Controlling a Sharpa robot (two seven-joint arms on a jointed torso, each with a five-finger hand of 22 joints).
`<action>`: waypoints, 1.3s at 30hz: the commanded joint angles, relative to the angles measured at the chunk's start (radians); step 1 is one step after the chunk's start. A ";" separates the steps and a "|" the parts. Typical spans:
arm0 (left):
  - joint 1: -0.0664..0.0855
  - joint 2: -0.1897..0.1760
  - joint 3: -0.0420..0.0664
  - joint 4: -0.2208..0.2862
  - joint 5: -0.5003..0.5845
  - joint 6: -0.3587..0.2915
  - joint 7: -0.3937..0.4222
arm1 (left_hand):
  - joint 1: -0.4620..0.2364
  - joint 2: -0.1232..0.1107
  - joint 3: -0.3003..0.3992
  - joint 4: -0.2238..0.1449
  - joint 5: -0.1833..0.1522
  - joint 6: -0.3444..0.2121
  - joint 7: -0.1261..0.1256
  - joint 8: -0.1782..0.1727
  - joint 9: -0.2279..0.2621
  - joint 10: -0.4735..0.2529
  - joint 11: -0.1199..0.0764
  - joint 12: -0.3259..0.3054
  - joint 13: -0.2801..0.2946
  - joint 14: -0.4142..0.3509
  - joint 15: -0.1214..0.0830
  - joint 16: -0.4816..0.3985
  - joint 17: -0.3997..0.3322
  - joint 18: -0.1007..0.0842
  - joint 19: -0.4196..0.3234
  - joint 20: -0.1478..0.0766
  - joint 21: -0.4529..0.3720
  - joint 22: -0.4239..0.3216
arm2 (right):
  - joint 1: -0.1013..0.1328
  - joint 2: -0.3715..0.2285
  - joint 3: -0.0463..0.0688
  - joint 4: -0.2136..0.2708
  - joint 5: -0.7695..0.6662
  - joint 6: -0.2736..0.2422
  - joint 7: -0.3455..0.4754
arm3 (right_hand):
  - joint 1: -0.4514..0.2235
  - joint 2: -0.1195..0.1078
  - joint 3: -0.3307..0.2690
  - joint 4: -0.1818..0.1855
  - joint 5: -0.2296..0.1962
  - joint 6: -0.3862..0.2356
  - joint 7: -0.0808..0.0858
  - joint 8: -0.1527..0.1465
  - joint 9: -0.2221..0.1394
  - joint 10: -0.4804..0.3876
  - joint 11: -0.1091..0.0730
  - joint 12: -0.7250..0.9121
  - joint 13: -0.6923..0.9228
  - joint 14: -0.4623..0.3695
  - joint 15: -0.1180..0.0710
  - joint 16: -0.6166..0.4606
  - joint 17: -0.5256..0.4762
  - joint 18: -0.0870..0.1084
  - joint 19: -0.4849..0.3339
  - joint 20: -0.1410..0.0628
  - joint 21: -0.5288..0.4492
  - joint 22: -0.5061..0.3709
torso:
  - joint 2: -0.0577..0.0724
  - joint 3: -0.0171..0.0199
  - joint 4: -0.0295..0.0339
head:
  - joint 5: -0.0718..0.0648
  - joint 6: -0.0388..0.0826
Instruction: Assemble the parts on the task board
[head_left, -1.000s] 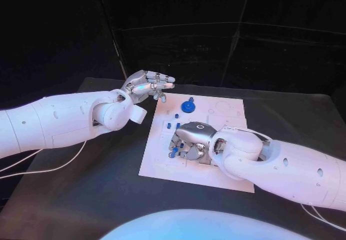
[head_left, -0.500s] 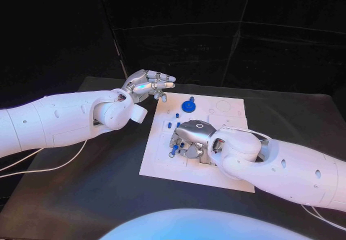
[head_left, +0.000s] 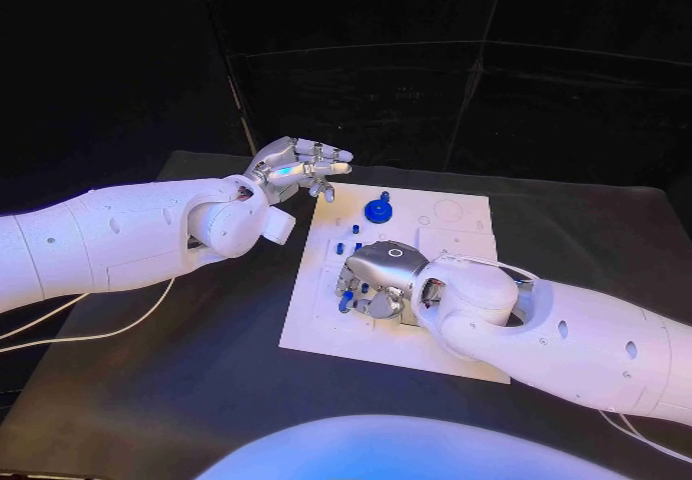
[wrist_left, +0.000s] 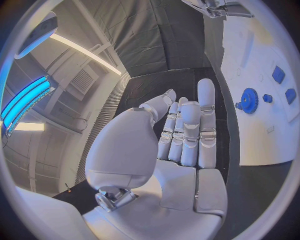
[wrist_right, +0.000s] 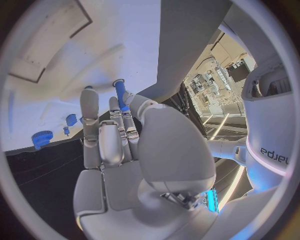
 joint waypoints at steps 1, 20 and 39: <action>0.002 0.000 0.001 0.002 -0.001 0.003 0.002 | -0.002 0.008 -0.007 0.001 0.005 -0.001 -0.001 0.004 0.000 -0.007 0.002 0.007 0.001 0.001 -0.003 0.006 0.000 0.014 0.005 -0.003 -0.006 -0.002 | 0.001 0.000 0.000 0.001 -0.006 0.001 0.002 | -0.012 0.000 -0.003 -0.005 0.003 -0.001 -0.001 -0.001 0.002 0.003 0.005 -0.007 0.001 0.024 0.001 0.005 0.001 0.004 -0.006 0.003 -0.003 -0.001 | 0.000 0.0002 0.0004 | 0.001 -0.001; 0.003 -0.002 0.001 0.005 -0.001 0.004 0.001 | -0.002 0.008 -0.007 0.001 0.005 -0.001 -0.001 0.004 0.000 -0.007 0.002 0.007 0.001 0.001 -0.003 0.006 0.000 0.014 0.005 -0.003 -0.006 -0.002 | 0.000 0.003 0.000 -0.001 -0.017 0.026 -0.018 | -0.013 0.002 -0.003 -0.007 0.003 0.001 -0.002 0.000 0.002 0.005 0.004 -0.006 0.001 0.022 0.000 0.003 -0.004 0.004 -0.008 0.003 -0.004 -0.003 | 0.000 0.0002 0.0002 | 0.004 -0.005; 0.004 -0.001 0.001 0.005 -0.001 0.005 0.001 | -0.002 0.008 -0.007 0.001 0.005 -0.001 -0.001 0.004 0.000 -0.007 0.002 0.007 0.001 0.001 -0.003 0.006 0.000 0.014 0.005 -0.003 -0.006 -0.002 | 0.000 0.024 -0.001 -0.014 -0.035 0.034 -0.034 | -0.065 -0.033 -0.028 -0.005 0.008 -0.051 0.019 -0.007 -0.002 -0.070 0.027 -0.024 -0.003 0.017 0.018 -0.005 -0.018 0.006 -0.026 0.016 -0.020 -0.027 | -0.001 0.0003 -0.0006 | 0.005 -0.007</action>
